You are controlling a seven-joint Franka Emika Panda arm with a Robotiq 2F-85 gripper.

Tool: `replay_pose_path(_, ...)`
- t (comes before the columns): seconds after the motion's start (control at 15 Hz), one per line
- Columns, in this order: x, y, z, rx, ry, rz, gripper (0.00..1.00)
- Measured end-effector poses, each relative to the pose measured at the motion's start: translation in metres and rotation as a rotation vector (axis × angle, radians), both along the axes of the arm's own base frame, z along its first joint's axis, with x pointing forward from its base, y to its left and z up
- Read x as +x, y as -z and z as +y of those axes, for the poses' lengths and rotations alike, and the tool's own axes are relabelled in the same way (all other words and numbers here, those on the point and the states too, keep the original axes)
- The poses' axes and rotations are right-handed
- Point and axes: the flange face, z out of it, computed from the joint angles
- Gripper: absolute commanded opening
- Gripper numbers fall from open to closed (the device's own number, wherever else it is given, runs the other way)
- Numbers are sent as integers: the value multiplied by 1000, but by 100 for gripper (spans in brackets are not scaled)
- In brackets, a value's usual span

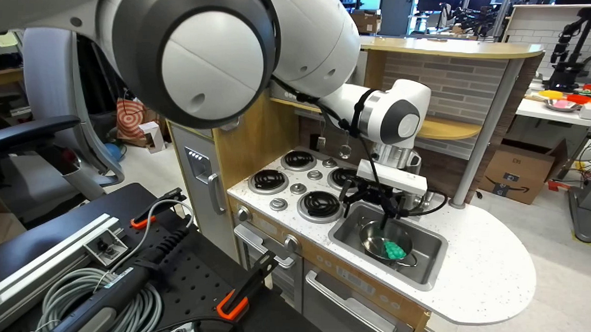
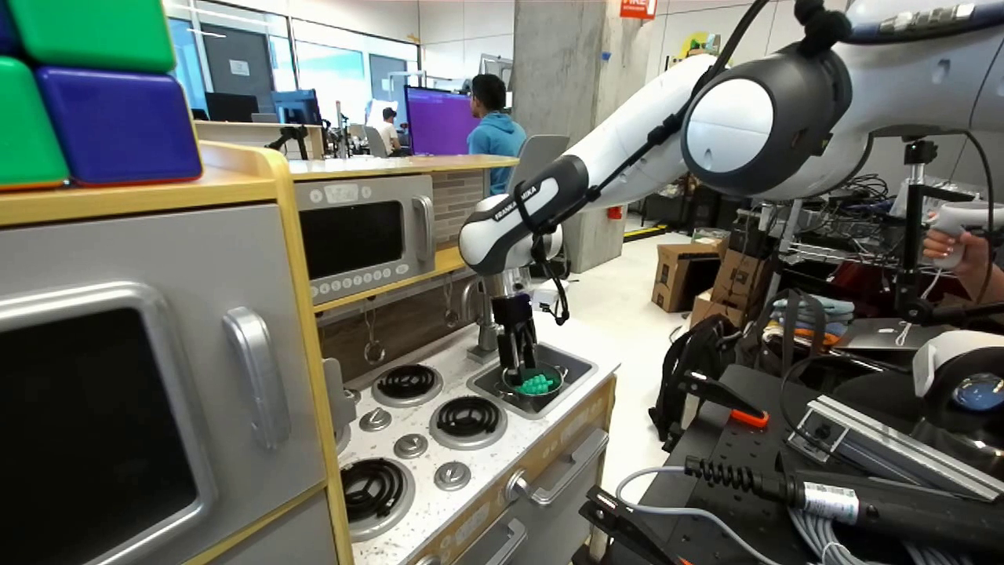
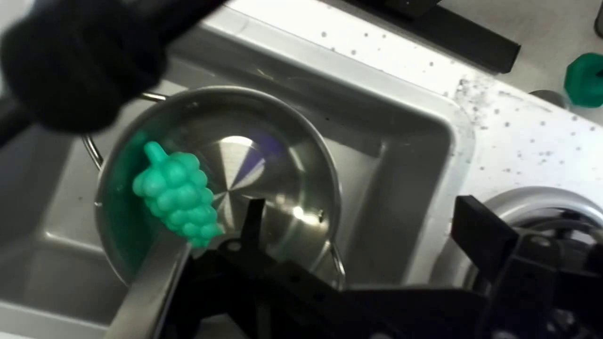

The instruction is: Put the plastic grapes in the pot in the sink

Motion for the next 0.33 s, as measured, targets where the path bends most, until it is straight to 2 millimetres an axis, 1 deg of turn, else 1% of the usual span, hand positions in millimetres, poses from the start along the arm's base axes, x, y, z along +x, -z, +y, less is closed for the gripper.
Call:
replay_pose_path(0.13,2,-17,12,49,-88,1,100)
replay_pose_path(0.2,5,-30,18,66,-119,-6,100)
replay_pose_path(0.27,2,-37,23,76,-135,3,100)
replay_pose_path(0.33,-2,-39,26,80,-145,10,100)
